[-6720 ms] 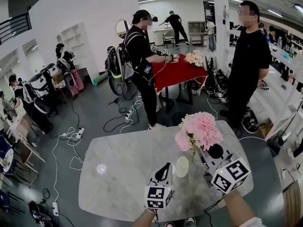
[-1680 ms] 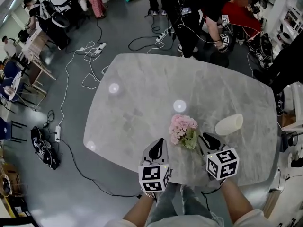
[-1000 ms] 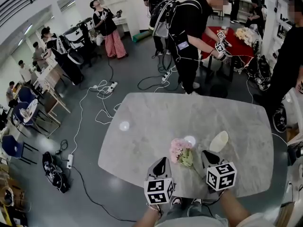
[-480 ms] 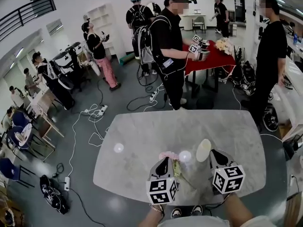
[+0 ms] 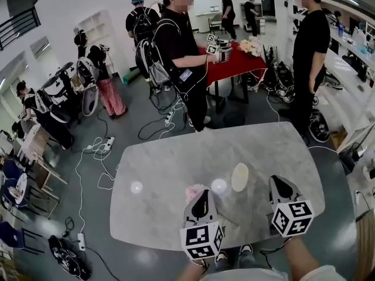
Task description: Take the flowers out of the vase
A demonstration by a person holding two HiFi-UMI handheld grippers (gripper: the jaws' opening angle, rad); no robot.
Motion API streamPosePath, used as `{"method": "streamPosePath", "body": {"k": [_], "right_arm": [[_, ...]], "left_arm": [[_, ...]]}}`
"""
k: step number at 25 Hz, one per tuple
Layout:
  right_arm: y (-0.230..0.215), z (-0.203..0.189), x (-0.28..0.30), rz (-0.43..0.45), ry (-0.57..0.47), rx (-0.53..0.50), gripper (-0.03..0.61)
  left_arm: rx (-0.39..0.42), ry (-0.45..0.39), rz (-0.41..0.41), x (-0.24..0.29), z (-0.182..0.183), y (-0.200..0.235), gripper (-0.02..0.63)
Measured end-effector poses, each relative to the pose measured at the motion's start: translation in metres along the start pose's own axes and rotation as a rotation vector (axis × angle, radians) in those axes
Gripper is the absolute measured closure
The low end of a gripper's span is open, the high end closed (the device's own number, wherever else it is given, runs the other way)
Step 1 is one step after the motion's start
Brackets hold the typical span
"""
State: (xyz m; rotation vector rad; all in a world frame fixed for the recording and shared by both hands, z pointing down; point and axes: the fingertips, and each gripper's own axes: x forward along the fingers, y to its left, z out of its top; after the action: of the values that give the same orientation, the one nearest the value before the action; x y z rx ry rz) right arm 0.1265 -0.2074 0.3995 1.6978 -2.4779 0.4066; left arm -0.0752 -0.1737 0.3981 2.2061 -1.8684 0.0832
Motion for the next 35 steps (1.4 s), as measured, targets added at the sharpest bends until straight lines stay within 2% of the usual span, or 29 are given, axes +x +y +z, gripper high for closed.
{"method": "streamPosePath", "body": {"k": [6, 13, 18, 27, 35], "right_arm": [[0.005, -0.008, -0.015, -0.017, 0.000, 0.033, 0.560], [0.036, -0.016, -0.035, 0.029, 0.012, 0.002, 0.560], [0.035, -0.022, -0.061, 0.071, 0.014, 0.002, 0.560], [0.034, -0.022, -0.085, 0.118, 0.026, -0.038, 0.560], [0.036, -0.016, -0.085, 0.133, 0.026, -0.095, 0.562]], "left_arm": [[0.012, 0.053, 0.074, -0.030, -0.021, 0.033, 0.609], [-0.021, 0.028, 0.209, -0.085, -0.025, 0.056, 0.609], [-0.044, 0.033, 0.277, -0.114, -0.038, 0.051, 0.609], [-0.076, 0.013, 0.305, -0.136, -0.041, 0.029, 0.609], [-0.080, -0.010, 0.324, -0.139, -0.033, 0.028, 0.609]]}}
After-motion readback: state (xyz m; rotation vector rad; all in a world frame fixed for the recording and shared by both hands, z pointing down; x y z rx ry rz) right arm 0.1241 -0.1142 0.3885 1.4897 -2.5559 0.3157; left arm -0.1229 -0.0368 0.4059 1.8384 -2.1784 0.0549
